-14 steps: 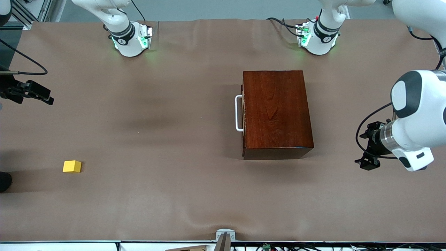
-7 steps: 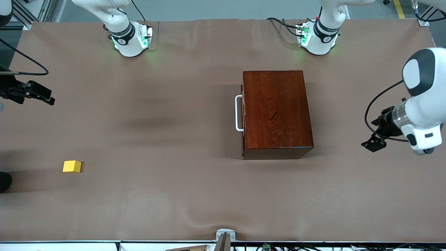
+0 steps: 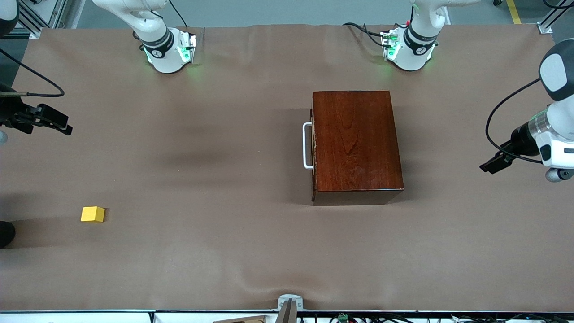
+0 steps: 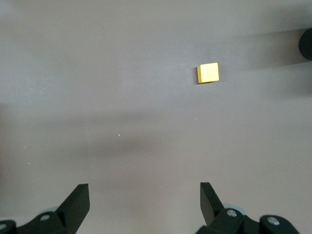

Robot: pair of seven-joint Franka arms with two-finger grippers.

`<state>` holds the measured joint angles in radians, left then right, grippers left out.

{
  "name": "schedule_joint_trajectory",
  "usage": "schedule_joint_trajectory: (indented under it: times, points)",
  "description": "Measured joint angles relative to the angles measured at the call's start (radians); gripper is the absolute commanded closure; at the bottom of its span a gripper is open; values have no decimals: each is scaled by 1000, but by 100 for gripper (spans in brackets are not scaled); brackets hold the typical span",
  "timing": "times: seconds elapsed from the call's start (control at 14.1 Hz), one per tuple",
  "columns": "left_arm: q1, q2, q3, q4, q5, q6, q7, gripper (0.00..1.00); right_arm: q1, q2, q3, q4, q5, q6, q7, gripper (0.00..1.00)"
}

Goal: Open drawer, take yellow block, close drawer

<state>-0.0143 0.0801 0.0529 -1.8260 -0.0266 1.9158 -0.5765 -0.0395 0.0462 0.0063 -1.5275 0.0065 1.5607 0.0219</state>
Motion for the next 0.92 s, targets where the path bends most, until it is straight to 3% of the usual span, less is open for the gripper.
schedule_joint_trajectory:
  times: [0.5, 0.92]
  points:
    - [-5, -84, -47, -5, 0, -96, 205, 0, 0, 0, 0, 0, 0, 0, 0, 0]
    - [-11, -101, -79, 112, 0, -248, 302, 0, 0, 0, 0, 0, 0, 2, 0, 0]
